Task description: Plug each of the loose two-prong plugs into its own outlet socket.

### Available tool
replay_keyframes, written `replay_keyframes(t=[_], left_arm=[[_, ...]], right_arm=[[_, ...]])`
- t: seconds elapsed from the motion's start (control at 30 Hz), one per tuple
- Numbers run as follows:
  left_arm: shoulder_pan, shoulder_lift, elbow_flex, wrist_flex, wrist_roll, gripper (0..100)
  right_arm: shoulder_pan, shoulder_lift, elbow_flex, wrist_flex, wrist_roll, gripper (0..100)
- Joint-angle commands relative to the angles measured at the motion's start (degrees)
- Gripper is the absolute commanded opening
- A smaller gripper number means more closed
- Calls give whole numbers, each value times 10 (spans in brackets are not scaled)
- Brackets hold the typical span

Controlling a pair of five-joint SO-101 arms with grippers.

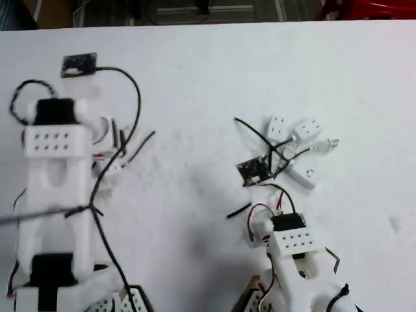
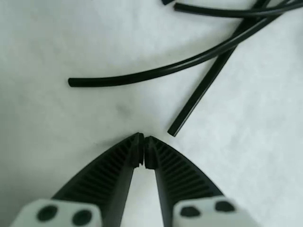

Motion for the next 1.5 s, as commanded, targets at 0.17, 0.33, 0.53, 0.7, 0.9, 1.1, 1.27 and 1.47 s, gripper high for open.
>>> replay_keyframes(t=[0.17,0.33,0.53,0.7,0.9,1.1,1.27,1.47], left_arm=[[-8,112,-30,-35,47,161],[-58,171,-28,-102,47,160],[-73,231,-32,-116,47,159],[-73,282,-33,-148,47,159],[-73,317,-33,-167,47,159],[-73,321,-33,-169,47,158],[-71,317,-33,-165,47,162],[-69,317,-100,-106,43,232]], right_arm=[[-14,-1,3,-8,0,21],[-14,-1,3,-8,0,21],[-14,-1,3,-8,0,21],[-14,-1,3,-8,0,21],[-14,-1,3,-8,0,21],[-14,-1,3,-8,0,21],[-14,-1,3,-8,0,21],[-14,-1,3,-8,0,21]])
